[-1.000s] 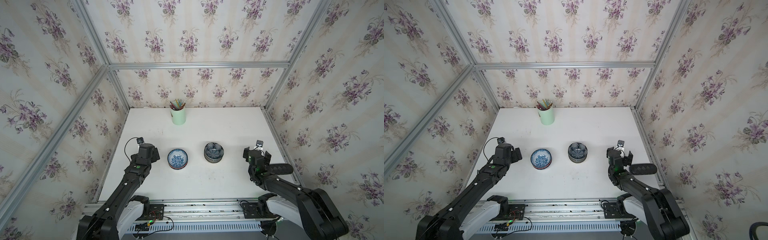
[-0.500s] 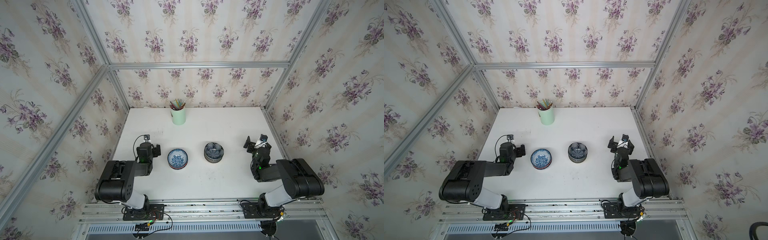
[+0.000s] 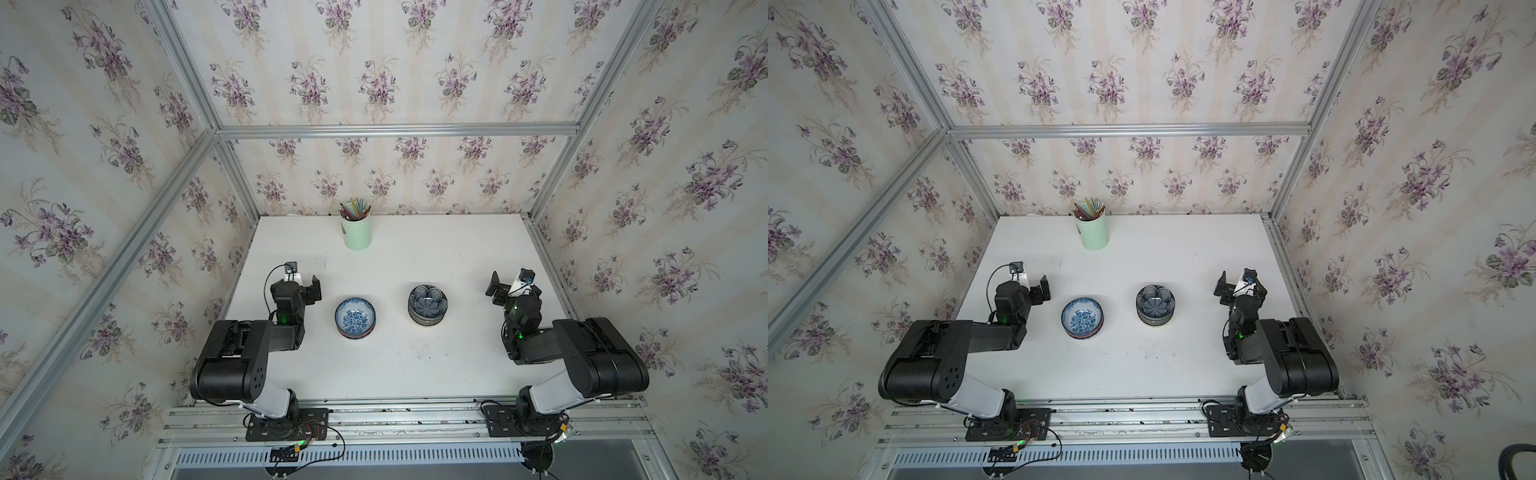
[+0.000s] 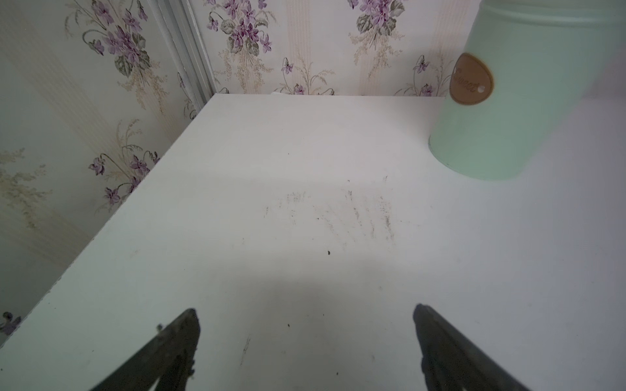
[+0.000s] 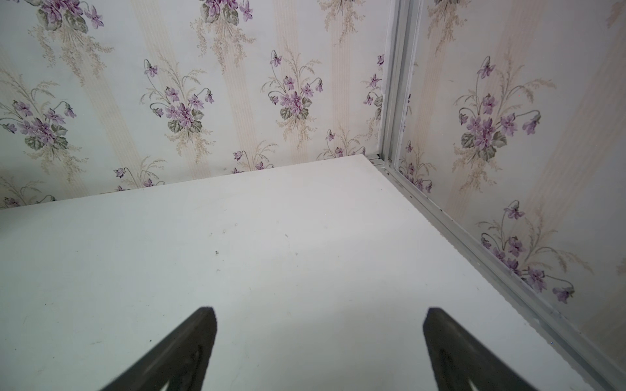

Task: Stack the bowls
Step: Reset both arms

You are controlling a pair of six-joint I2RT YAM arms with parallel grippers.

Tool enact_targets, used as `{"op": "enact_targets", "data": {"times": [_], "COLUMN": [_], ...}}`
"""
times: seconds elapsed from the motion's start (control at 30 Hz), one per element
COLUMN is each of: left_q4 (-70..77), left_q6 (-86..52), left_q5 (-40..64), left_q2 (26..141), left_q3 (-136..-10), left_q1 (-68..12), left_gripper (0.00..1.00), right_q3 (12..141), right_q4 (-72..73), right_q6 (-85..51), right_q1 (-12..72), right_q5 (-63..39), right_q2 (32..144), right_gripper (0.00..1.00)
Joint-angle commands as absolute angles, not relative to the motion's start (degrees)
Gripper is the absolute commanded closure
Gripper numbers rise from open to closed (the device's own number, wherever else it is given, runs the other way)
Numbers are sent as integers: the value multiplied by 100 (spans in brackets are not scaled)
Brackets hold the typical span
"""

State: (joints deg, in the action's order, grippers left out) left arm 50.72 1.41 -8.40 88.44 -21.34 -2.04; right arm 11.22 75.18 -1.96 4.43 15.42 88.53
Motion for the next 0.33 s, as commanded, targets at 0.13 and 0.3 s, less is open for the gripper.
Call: {"op": "enact_targets", "data": {"times": [0.13,0.3], "left_q4": [5372,5373], "left_q6": [224,225], "left_q5": [-869,-866], "left_q2": [8881,8882], "left_q3": [-2123,-2125], "left_q1": [-202,-202], "left_gripper": [0,1], "right_q3": [1203,1132], "right_q4": [7638,7727], "right_q6": [-238,-236], "right_q1": [443,440], "right_q5": [1503,1482], "right_q2": [8893,8852], "right_gripper": [0,0]}}
